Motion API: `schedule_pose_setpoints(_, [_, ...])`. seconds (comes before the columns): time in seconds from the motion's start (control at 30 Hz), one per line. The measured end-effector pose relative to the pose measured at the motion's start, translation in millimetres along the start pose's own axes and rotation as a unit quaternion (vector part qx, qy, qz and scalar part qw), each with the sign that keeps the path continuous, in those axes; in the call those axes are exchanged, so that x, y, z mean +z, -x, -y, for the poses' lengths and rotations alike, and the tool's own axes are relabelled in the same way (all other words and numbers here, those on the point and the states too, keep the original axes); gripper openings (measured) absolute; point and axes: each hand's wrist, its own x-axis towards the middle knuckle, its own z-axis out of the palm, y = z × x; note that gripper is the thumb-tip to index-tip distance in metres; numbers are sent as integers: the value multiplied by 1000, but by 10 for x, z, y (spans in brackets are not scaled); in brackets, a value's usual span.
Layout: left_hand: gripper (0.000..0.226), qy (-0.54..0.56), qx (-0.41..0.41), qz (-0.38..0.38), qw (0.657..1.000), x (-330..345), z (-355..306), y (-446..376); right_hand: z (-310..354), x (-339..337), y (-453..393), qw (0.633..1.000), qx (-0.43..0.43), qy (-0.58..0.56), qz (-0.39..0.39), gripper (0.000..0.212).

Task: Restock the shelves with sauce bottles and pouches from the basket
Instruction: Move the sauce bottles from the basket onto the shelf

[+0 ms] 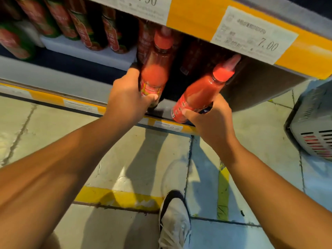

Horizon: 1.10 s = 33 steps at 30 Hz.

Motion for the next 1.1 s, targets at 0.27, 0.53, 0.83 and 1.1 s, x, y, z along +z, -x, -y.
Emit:
schedule_pose_setpoints(0.27, [67,-102,54,66,991,458,-417,-333,-181,-218,-8,996,77,0,-37,53])
schedule_pose_setpoints(0.53, [70,-133,90,57,985,833,-736,-691,-260,-259,-42,998,58,-2,-14,51])
schedule_pose_setpoints(0.83, [78,-114,100,36,988,916,-767,-736,-277,-319,-58,999,35,27,-23,37])
schedule_pose_setpoints(1.1, [62,-130,70,80,986,874,-805,-679,-314,-317,-71,996,65,29,-49,50])
